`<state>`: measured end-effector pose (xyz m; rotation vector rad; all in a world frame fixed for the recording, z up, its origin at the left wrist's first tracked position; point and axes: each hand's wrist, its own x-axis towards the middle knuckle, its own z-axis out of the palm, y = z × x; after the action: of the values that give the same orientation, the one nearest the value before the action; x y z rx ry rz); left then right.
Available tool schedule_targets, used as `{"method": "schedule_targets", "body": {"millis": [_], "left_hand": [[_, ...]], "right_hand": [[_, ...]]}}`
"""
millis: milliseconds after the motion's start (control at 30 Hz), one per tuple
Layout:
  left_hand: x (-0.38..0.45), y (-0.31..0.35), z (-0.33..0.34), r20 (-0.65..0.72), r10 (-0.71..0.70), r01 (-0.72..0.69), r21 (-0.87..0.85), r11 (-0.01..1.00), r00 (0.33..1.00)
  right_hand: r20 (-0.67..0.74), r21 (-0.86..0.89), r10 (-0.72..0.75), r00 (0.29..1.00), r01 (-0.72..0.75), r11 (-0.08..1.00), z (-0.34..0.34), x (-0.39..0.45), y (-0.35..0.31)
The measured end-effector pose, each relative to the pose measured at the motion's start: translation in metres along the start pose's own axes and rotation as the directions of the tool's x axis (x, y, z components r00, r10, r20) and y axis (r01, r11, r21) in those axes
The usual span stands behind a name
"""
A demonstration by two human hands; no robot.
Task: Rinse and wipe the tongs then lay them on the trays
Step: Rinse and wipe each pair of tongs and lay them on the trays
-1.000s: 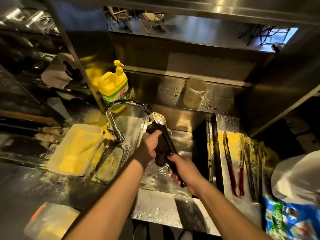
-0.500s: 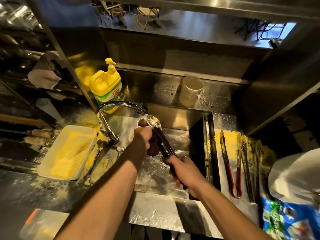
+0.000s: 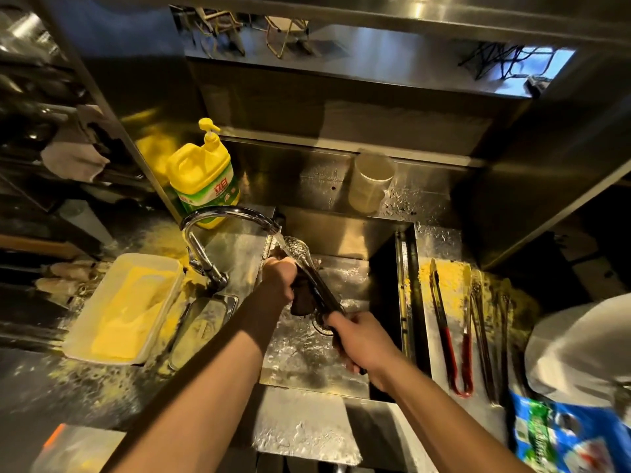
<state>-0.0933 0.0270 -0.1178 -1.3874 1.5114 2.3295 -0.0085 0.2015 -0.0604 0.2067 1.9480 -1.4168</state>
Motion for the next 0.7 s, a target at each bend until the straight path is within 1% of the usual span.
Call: {"method": "schedule_targets", "body": {"millis": [67, 133, 200, 267, 333, 367, 433, 500, 567, 600, 700], "left_hand": [[0.002, 0.001, 0.002, 0.024, -0.023, 0.023, -0.022, 0.999, 0.999], [0.0, -0.001, 0.007, 0.044, -0.017, 0.019, -0.044, 0.999, 0.999], [-0.002, 0.006, 0.009, -0.026, 0.035, -0.037, -0.049, 0.998, 0.999], [0.007, 0.015, 0.002, -0.143, 0.084, -0.093, -0.056, 0.994, 0.986], [0.012, 0.018, -0.005, -0.169, 0.105, -0.103, 0.016, 0.995, 0.98], [0.009, 0.016, -0.007, -0.151, 0.112, -0.112, 0.004, 0.994, 0.982], [0.0, 0.007, -0.008, -0.123, 0.093, -0.108, -0.119, 0.987, 0.988], [-0.008, -0.006, -0.011, -0.046, 0.073, -0.079, -0.166, 0.983, 0.996], [-0.015, -0.016, -0.016, 0.077, 0.046, -0.032, -0.17, 0.985, 0.996], [-0.018, -0.02, -0.019, 0.114, 0.028, -0.006, -0.183, 0.983, 0.993], [-0.026, -0.025, -0.027, 0.174, 0.01, 0.026, -0.201, 0.979, 0.985]], "right_hand": [[0.002, 0.0, 0.006, 1.0, -0.006, 1.0, -0.008, -0.003, 0.001], [0.012, -0.006, 0.009, 1.0, -0.009, 1.0, -0.02, -0.007, 0.001], [0.035, -0.011, 0.019, 0.999, -0.019, 1.0, -0.037, -0.013, 0.003], [0.063, -0.017, 0.048, 0.997, -0.047, 0.999, -0.055, -0.019, 0.004], [0.059, -0.014, 0.082, 0.995, -0.081, 0.997, -0.07, -0.021, 0.005], [0.047, -0.003, 0.093, 0.995, -0.093, 0.996, -0.074, -0.019, 0.004], [0.041, 0.033, 0.091, 0.995, -0.092, 0.995, -0.078, -0.013, 0.002], [0.07, 0.128, 0.077, 0.995, -0.086, 0.988, -0.077, -0.008, -0.002], [0.138, 0.262, 0.075, 0.988, -0.11, 0.959, -0.078, -0.002, -0.007], [0.184, 0.319, 0.069, 0.98, -0.126, 0.939, -0.079, 0.0, -0.008], [0.301, 0.422, 0.034, 0.953, -0.165, 0.891, -0.076, 0.001, -0.013]]}}
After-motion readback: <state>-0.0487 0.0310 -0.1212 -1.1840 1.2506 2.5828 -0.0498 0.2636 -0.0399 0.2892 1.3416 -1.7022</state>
